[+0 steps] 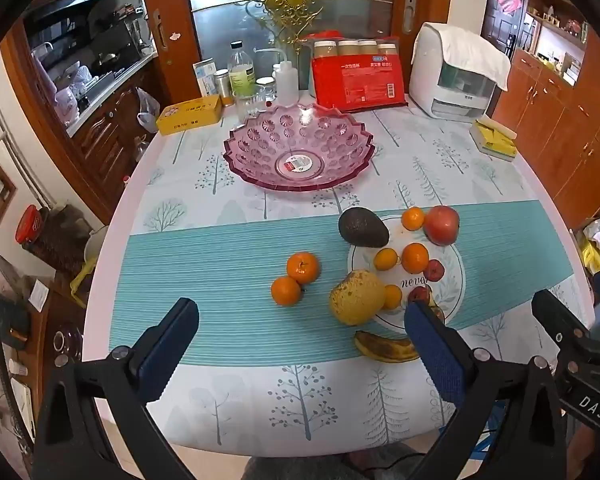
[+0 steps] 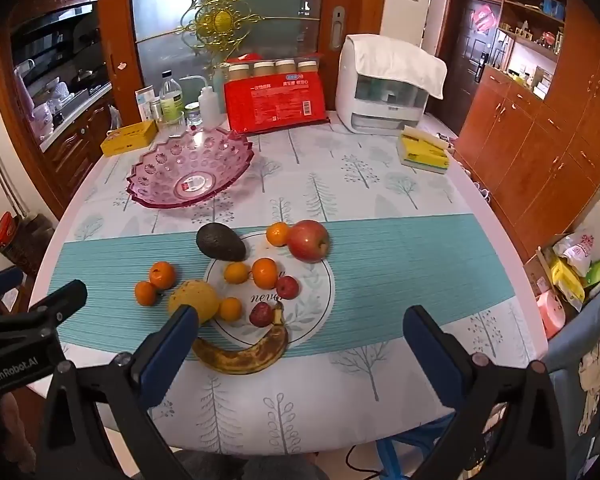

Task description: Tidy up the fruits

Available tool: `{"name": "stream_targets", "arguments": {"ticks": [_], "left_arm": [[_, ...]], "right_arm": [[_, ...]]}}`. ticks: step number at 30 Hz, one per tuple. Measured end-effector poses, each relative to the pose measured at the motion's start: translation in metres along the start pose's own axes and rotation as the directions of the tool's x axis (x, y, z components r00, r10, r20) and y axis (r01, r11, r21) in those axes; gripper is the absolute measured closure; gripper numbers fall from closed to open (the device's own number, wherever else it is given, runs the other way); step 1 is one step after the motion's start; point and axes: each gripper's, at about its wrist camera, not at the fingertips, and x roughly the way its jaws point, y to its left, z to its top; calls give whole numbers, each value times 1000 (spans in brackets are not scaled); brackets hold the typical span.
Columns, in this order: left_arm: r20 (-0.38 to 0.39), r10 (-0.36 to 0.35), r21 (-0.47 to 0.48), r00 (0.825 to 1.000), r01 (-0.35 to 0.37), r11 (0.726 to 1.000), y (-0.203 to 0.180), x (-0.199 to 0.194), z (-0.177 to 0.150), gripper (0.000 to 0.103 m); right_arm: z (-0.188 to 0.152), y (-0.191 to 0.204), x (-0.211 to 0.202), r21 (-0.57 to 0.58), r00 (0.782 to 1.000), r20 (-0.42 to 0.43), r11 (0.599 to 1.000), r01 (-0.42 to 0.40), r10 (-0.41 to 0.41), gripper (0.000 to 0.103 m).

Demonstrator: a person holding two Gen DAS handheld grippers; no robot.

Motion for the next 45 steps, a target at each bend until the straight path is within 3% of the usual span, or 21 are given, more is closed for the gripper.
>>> {"name": "stream_targets", "arguments": {"ticks": [8, 9, 10, 14, 20, 26, 35, 45], "left_arm": [[-5, 46, -39, 999, -46, 998, -3, 6, 2, 1], [-7, 57, -42, 998, -57, 997, -8, 8, -1, 1], [-12, 59, -42, 998, -59, 997, -9, 10, -2, 1], [-2, 45, -36, 999, -45, 998, -7, 7, 1, 1], [56, 141, -15, 989, -140, 990, 11, 1, 6, 1], [56, 172, -36, 984, -170, 985, 28, -1, 5, 1], [34, 140, 16, 990, -141, 990, 11, -12, 3, 1], [-23, 68, -18, 997, -68, 998, -4, -16, -6, 1]], "right_arm": [[8, -5, 7, -77, 997, -8, 994, -73, 73, 0], [9, -6, 8, -89, 997, -3, 993, -76, 76, 1], [8, -1, 15, -75, 1000, 4, 997, -30, 30, 0], [11, -1, 15, -119, 998, 16, 991, -60, 63, 0], [16, 0, 14, -168, 996, 53, 983, -68, 78, 1], [20, -6, 25, -155, 993, 30, 982, -106, 112, 1], [31, -14, 2, -188, 988, 65, 974, -128, 143, 1], [26, -19, -12, -206, 982, 75, 966, -156, 174, 1]]}}
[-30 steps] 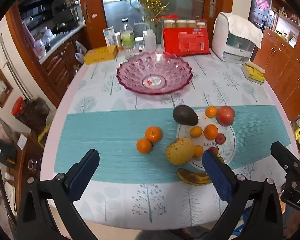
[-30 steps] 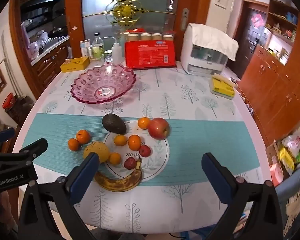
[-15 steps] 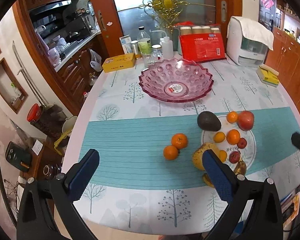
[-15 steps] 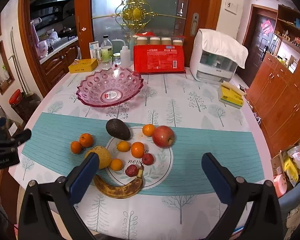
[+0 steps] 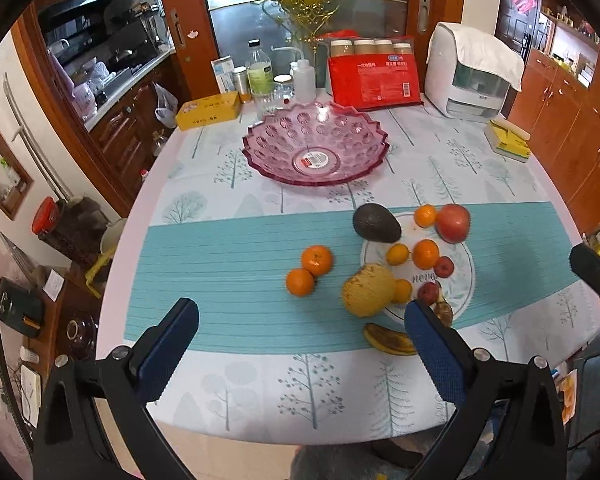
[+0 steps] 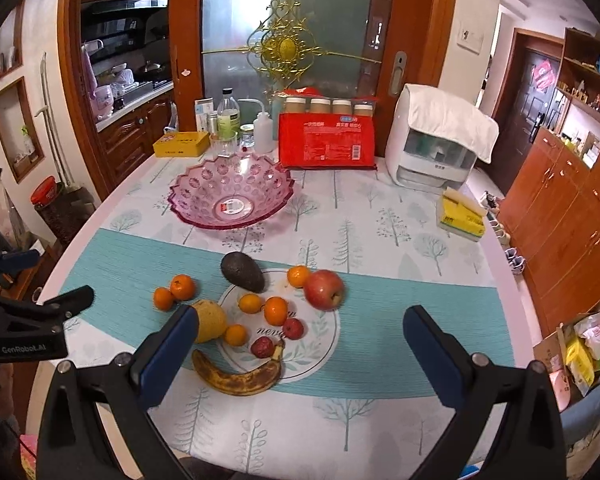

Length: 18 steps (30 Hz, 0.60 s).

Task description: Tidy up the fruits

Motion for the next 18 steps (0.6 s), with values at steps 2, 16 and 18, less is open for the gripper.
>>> {"name": "stream_targets", "arguments": {"ticks": [2, 16, 18], "left_arm": [[-4, -1, -4, 1000, 1, 1000, -3, 1, -3, 1], [-28, -35, 55, 999, 37, 998, -13, 28, 20, 1], [-37, -54, 65, 998, 56, 996, -13, 36, 27, 1]], "right_arm": [[-3, 1, 1, 3, 1000, -6, 1000, -11, 11, 1], [10, -15, 28, 127, 999, -48, 991, 31, -25, 1], [14, -17, 33, 148, 998, -53, 988, 51, -44, 1]]}}
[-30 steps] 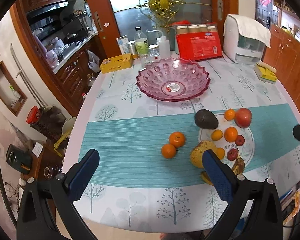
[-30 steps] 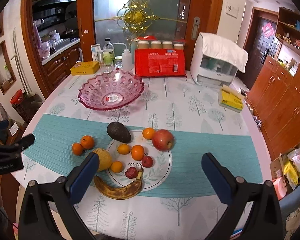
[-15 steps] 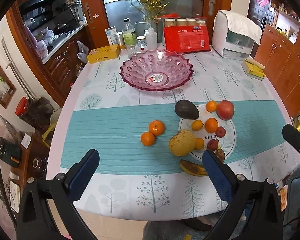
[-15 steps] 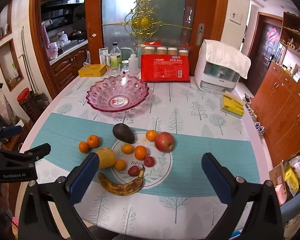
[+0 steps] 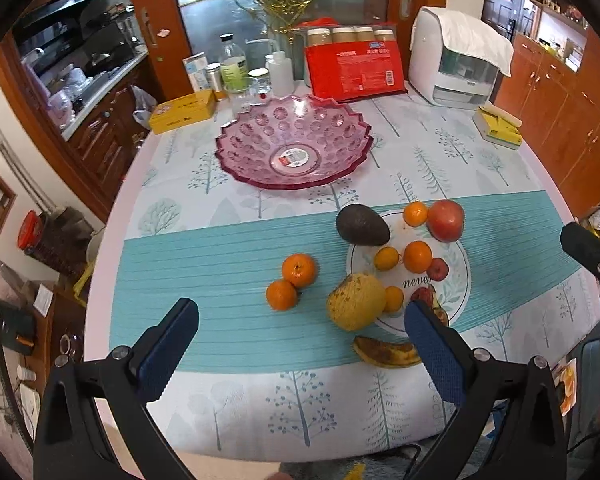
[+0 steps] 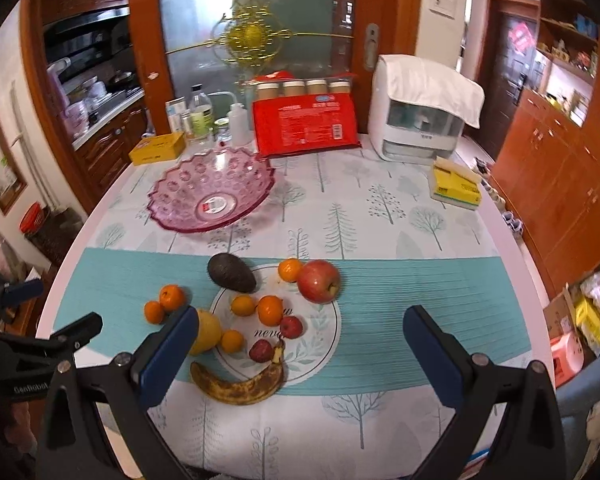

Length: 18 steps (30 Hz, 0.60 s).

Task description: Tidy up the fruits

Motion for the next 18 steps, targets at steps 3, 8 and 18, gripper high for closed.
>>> {"name": "stream_targets", "arguments": {"ticks": [3, 8, 18], "left_arm": [[-20, -21, 53, 1000, 22, 998, -3, 18, 8, 1], [-77, -75, 127, 994, 84, 988, -10, 52, 13, 1], [-224, -151, 78, 963, 172, 982, -22, 122, 2, 1]], "right_arm": [[5, -2, 7, 32, 1000, -5, 999, 30, -29, 1], [5, -4, 19, 75, 997, -24, 994, 81, -79, 1], [7, -12, 69, 31, 990, -115, 996, 83, -79, 1]]}}
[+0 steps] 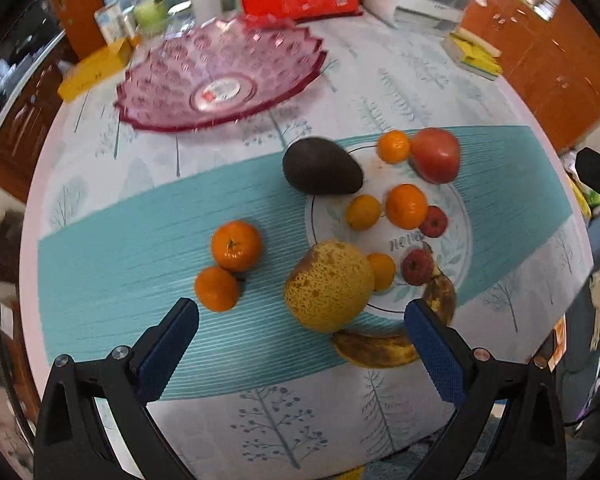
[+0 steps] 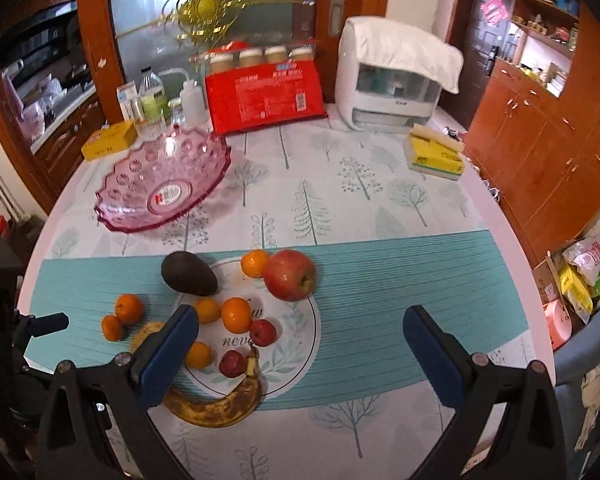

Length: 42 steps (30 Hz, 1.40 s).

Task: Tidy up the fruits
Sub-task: 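Grasp the yellow pear with the left tool while the right tool grasps the red apple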

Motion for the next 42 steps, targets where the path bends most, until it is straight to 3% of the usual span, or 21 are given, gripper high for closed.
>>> {"name": "stream_targets", "arguments": {"ticks": [4, 10, 22, 29, 37, 42], "left_arm": [[10, -8, -73, 1000, 9, 997, 4, 17, 0, 5], [-44, 0, -154, 999, -7, 988, 2, 43, 4, 7], [-135, -8, -200, 991, -19, 980, -12, 70, 5, 6], [-152, 53, -186, 987, -81, 979, -15, 78, 6, 6], [-163, 37, -208, 986, -71, 976, -17, 90, 10, 8], [-148, 5, -237, 989, -40, 971, -12, 90, 11, 14]], "right_arm": [[7, -9, 34, -18, 998, -53, 999, -28, 27, 1], [15, -22, 80, -35, 990, -120, 996, -85, 80, 1], [32, -26, 143, -53, 965, -200, 982, -182, 168, 1], [33, -21, 165, -73, 950, -233, 970, -230, 207, 3], [28, -20, 192, -57, 916, -303, 955, -291, 261, 19], [27, -19, 201, -43, 901, -319, 945, -324, 294, 20]]}}
